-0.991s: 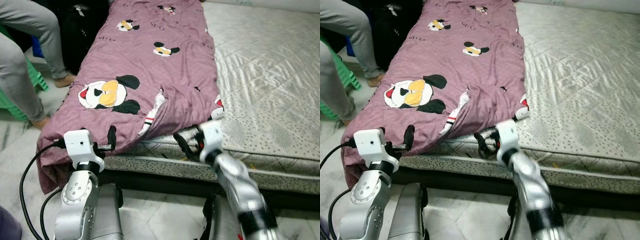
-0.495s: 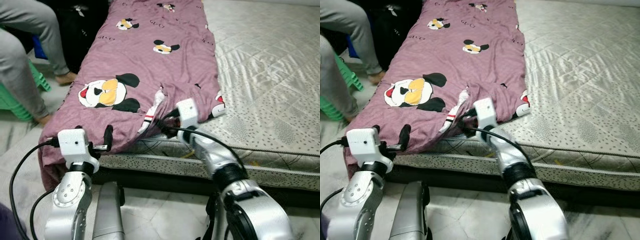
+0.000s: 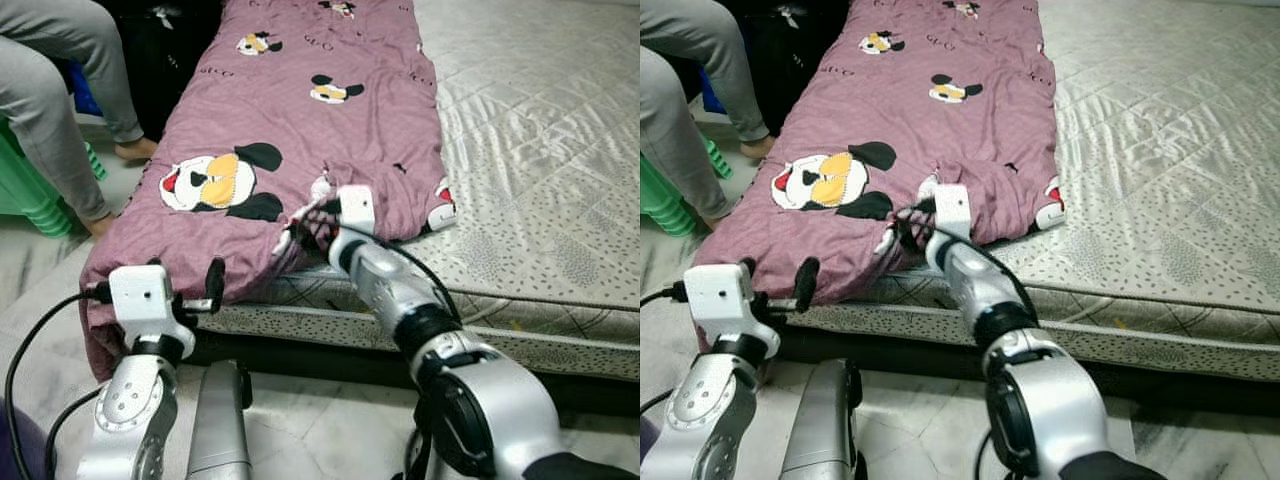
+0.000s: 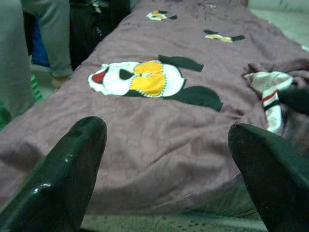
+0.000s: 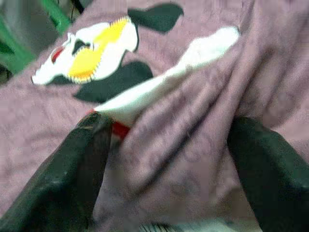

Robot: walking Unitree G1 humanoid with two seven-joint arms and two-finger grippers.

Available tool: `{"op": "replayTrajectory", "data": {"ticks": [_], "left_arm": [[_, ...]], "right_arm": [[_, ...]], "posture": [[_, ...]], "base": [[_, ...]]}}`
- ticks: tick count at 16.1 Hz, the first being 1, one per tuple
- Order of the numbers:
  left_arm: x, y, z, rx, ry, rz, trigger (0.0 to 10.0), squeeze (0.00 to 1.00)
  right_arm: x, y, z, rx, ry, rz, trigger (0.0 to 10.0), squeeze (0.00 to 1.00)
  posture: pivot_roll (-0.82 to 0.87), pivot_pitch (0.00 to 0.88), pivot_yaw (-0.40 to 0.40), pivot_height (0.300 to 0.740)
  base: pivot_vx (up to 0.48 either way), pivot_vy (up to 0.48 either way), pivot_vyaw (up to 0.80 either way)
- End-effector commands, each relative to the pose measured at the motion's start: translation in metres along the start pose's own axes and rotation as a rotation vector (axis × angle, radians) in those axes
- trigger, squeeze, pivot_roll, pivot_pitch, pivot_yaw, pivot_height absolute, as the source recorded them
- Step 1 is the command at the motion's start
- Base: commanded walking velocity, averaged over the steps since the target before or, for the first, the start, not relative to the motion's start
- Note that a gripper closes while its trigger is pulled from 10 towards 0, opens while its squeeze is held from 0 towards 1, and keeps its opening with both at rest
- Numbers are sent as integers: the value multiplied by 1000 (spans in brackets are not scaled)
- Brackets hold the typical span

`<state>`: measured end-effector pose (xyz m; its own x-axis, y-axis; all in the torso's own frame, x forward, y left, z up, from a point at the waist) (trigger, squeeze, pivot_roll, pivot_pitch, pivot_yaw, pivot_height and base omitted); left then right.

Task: Clean up the room

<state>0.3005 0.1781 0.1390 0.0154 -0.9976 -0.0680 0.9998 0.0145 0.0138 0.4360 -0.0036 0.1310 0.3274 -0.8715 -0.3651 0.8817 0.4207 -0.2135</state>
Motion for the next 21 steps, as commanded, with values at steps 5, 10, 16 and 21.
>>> {"op": "replayTrajectory", "data": {"ticks": [5, 10, 16, 21], "left_arm": [[-2, -2, 1, -9, 2, 23, 10000, 0], [4, 3, 2, -2, -39, 25, 10000, 0], [4, 7, 6, 6, -35, 23, 10000, 0], [7, 10, 6, 8, -35, 16, 10000, 0]], "right_arm": [[16, -3, -2, 5, -62, -53, 980, 0], [53, -14, -6, 49, -75, -186, 10000, 0], [46, -13, 1, 92, 55, -172, 10000, 0], [19, -7, -7, 73, 72, -131, 0, 0]], "posture": [[154, 162, 0, 500], [116, 165, -4, 500], [114, 180, -1, 500], [120, 180, 1, 500]], "base": [[0, 0, 0], [0, 0, 0], [0, 0, 0], [0, 0, 0]]}}
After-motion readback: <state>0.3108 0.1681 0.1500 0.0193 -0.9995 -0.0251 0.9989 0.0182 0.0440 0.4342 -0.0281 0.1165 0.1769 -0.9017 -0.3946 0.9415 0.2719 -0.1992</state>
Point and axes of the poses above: a point about 5 cm out from each wrist's last joint towards the gripper, its own y axis pointing out of the wrist towards the gripper, its own z axis along the axis of the wrist's last joint, x = y × z, the point moved 6 cm from there along y, pointing out of the wrist towards the gripper, and after that the axes turned 8 degrees about y, right-handed, at the moved point
